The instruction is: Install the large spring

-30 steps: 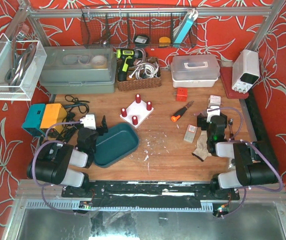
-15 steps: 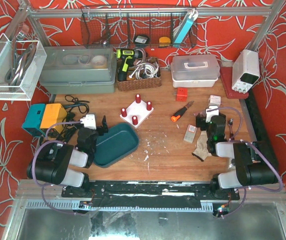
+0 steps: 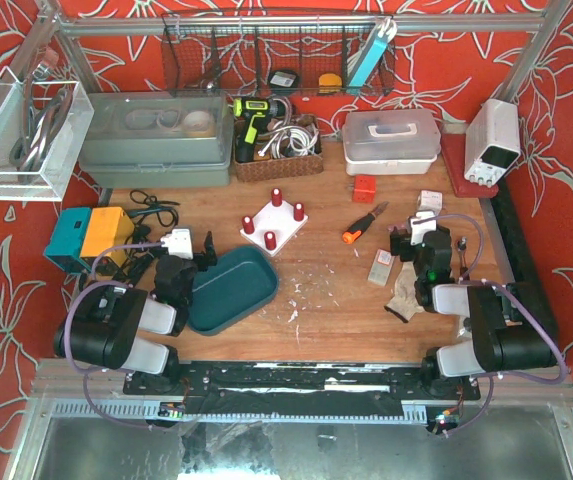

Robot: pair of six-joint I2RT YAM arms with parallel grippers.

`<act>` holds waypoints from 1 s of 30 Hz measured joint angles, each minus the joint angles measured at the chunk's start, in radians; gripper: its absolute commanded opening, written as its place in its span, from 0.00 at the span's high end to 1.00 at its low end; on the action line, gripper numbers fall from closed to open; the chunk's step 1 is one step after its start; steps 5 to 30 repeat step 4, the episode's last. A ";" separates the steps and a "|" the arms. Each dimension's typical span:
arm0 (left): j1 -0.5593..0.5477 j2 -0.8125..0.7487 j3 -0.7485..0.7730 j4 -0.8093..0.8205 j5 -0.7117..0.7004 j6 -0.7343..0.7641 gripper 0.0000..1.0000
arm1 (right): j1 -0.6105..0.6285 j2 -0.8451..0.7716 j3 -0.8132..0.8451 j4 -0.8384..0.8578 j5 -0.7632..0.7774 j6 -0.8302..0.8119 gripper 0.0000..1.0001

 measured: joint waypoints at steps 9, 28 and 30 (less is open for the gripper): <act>0.000 0.000 0.000 0.000 0.000 0.000 0.00 | 0.000 0.000 0.000 0.000 -0.001 -0.001 0.01; 0.000 0.000 0.000 0.000 0.000 0.000 0.00 | 0.000 0.000 0.000 0.000 -0.001 -0.001 0.01; 0.000 0.000 0.000 0.000 0.000 0.000 0.00 | 0.000 0.000 0.000 0.000 -0.001 -0.001 0.01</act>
